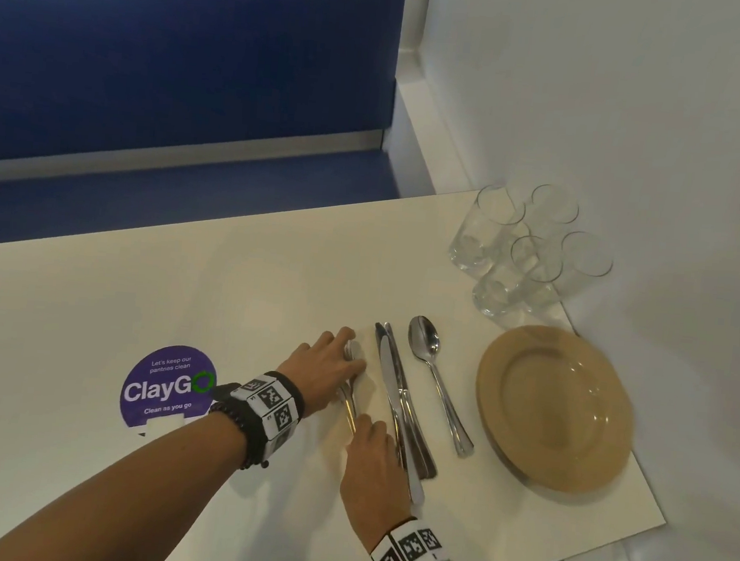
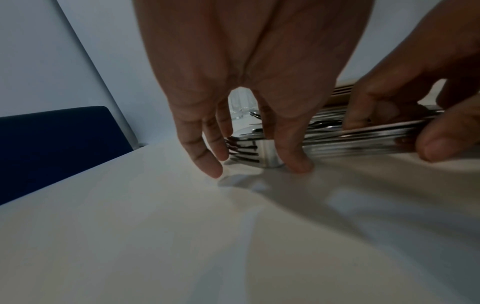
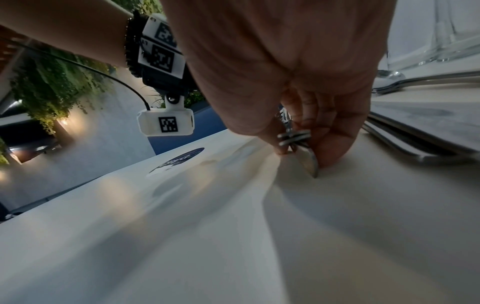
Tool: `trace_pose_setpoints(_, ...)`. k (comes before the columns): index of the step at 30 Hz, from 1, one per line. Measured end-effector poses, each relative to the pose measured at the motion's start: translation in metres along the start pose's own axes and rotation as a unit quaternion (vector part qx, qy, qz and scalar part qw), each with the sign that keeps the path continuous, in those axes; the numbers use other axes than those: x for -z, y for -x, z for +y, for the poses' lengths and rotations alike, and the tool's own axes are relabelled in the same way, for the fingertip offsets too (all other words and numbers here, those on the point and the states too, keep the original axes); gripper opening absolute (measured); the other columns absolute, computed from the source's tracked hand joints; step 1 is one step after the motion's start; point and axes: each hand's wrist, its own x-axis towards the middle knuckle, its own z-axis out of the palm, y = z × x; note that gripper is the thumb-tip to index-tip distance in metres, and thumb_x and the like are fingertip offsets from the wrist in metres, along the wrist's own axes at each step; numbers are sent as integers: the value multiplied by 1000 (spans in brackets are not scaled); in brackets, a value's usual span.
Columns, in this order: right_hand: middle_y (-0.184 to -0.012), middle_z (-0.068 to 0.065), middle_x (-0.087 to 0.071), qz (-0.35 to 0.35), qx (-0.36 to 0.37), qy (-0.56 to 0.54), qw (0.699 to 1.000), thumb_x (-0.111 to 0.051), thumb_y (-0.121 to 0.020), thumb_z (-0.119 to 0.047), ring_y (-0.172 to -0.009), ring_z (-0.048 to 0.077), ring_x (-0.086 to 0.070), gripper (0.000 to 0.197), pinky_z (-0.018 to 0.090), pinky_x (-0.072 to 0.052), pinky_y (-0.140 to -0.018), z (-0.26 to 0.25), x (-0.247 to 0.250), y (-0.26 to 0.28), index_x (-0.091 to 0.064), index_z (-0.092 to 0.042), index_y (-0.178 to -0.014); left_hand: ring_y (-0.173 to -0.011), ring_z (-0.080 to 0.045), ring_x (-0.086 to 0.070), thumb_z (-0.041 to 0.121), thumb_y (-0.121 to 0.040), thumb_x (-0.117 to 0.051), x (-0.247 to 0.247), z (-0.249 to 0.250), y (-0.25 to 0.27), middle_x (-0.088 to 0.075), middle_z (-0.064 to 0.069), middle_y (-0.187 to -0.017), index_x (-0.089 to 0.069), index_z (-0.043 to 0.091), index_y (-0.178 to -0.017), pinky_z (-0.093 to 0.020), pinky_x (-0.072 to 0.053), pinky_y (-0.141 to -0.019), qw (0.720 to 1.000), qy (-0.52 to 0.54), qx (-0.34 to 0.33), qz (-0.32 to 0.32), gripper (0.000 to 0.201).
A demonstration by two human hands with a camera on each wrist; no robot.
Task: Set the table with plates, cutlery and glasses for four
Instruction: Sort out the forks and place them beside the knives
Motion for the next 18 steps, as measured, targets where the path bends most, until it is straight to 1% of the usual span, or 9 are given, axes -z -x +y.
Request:
trace_pose_setpoints(2, -75, 1, -61, -1, 6, 1, 1000, -94, -58, -19, -55, 13, -58, 51, 20, -50, -41, -1, -1, 2, -64, -11, -98, -129, -31, -40, 11, -89, -67, 0, -2, 0, -22, -12, -155, -46, 26, -133, -42, -52, -91, 1000, 0, -1, -12, 51)
trace_pose_setpoints(6, -78, 2, -61, 9, 6, 10, 1000, -94, -55, -22, -60, 13, -59, 57, 20, -50, -44, 0, 1, 6, -68, -9, -105, -130, -31, -38, 16, -89, -69, 0, -6, -1, -23, -11, -153, -41, 32, -139, -44, -53, -91, 1000, -11, -9, -28, 60)
trace_pose_setpoints(8, -80, 4, -63, 8, 3, 19, 1000, -96, -49, -20, -60, 14, -61, 63, 21, -51, -43, -1, 3, 6, -70, -7, -105, -129, -31, -38, 14, -89, -69, 0, -5, -3, -25, -11, -152, -43, 30, -137, -43, -54, -89, 999, -8, -9, -29, 57)
trace_pose_setpoints(11, -78, 4, -64, 14, 0, 29, 999, -98, -42, -20, -58, 14, -62, 66, 20, -50, -40, -3, 4, 5, -72, -6, -101, -128, -31, -38, 11, -89, -68, -1, -4, -3, -26, -12, -151, -44, 27, -135, -41, -55, -86, 999, 1, -11, -30, 55)
trace_pose_setpoints(14, -79, 3, -64, 10, 2, 25, 1000, -98, -43, -21, -59, 14, -62, 67, 20, -50, -41, -3, 3, 5, -71, -8, -102, -128, -31, -38, 10, -89, -67, -1, -5, -3, -26, -12, -151, -44, 26, -136, -41, -56, -86, 1000, 5, -13, -28, 55)
trace_pose_setpoints(18, -80, 3, -63, 2, 2, 22, 1000, -97, -46, -21, -59, 14, -62, 66, 21, -50, -41, -2, 2, 5, -69, -8, -104, -130, -32, -37, 11, -89, -68, 0, -4, -2, -24, -13, -153, -43, 24, -138, -41, -56, -89, 999, 5, -12, -30, 56)
